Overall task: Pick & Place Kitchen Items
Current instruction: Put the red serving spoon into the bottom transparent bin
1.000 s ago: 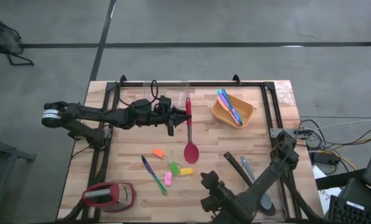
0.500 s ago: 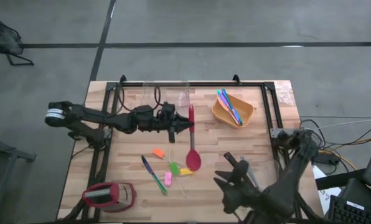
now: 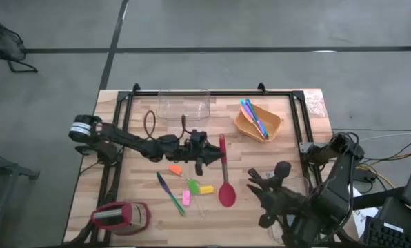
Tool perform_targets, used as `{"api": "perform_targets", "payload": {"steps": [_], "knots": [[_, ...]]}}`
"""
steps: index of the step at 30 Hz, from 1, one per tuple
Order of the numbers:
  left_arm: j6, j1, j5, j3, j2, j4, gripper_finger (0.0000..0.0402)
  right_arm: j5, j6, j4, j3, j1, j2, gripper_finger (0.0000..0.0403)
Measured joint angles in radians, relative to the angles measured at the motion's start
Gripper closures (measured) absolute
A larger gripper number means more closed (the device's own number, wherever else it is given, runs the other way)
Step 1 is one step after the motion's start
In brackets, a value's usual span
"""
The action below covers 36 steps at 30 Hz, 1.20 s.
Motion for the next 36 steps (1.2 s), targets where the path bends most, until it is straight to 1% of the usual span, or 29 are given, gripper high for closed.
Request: {"api": "perform_targets", "payload": {"steps": [6, 8, 14, 16, 21, 24, 26, 28, 32, 36], "knots": [[0.020, -0.030, -0.004, 0.090, 0.088, 0.002, 0.0333, -0.007, -0.003, -0.001, 0.000, 0.000, 0.000, 0.0335], [0.030, -0.045, -0.029, 0.122, 0.113, 0.006, 0.0333, -0.008, -0.010, -0.002, 0.000, 0.000, 0.002, 0.0330], [0.042, -0.067, -0.058, 0.220, 0.182, 0.009, 0.0332, -0.007, -0.048, -0.003, 0.000, 0.000, 0.002, 0.0313], [0.023, -0.073, -0.066, 0.244, 0.219, 0.007, 0.0333, -0.007, -0.052, -0.003, 0.001, 0.000, 0.002, 0.0310], [-0.003, -0.085, -0.074, 0.290, 0.326, 0.002, 0.0332, -0.007, -0.084, -0.003, 0.006, 0.000, -0.001, 0.0320], [-0.004, -0.087, -0.093, 0.314, 0.380, 0.125, 0.0332, -0.003, -0.095, -0.003, 0.010, 0.000, -0.009, 0.0335], [-0.005, -0.085, -0.068, 0.335, 0.410, 0.207, 0.0333, -0.002, -0.096, -0.003, 0.011, 0.000, -0.016, 0.0344], [-0.016, -0.086, -0.044, 0.346, 0.416, 0.219, 0.0333, -0.004, -0.098, -0.003, 0.011, 0.000, -0.021, 0.0352], [-0.002, -0.087, -0.074, 0.367, 0.411, 0.233, 0.0330, -0.008, -0.108, -0.003, 0.013, 0.001, -0.034, 0.0363], [0.003, -0.075, -0.049, 0.393, 0.393, 0.268, 0.0331, -0.008, -0.112, -0.011, 0.013, 0.010, -0.054, 0.0369]]}}
